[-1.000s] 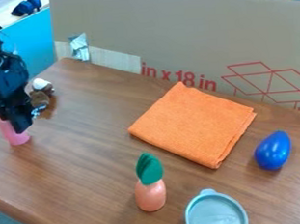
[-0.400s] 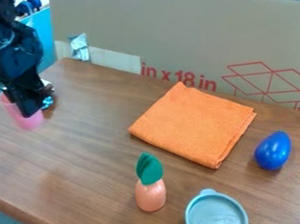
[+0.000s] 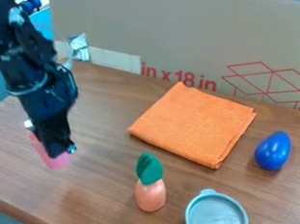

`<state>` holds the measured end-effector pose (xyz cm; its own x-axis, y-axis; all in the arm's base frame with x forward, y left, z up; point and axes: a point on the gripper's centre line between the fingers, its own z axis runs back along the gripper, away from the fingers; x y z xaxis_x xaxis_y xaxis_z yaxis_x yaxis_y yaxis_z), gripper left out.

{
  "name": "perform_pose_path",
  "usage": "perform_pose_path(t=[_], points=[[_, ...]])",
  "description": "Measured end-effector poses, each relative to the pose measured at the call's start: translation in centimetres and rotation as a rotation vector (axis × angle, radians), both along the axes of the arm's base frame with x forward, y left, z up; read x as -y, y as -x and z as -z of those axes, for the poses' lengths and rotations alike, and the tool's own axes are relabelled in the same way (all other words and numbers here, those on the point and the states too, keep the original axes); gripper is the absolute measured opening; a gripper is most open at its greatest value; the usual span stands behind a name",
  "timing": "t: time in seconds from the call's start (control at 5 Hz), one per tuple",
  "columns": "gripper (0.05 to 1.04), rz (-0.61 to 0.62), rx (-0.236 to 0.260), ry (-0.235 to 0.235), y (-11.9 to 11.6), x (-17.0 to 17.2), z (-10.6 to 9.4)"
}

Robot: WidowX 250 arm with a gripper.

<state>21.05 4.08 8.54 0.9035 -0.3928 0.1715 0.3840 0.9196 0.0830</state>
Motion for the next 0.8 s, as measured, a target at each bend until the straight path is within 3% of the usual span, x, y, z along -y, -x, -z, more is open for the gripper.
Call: perform_pose_path(t=[0.8], points=[[0.098,0.312,-0.054,0.007,2.5,3.3,2.9]])
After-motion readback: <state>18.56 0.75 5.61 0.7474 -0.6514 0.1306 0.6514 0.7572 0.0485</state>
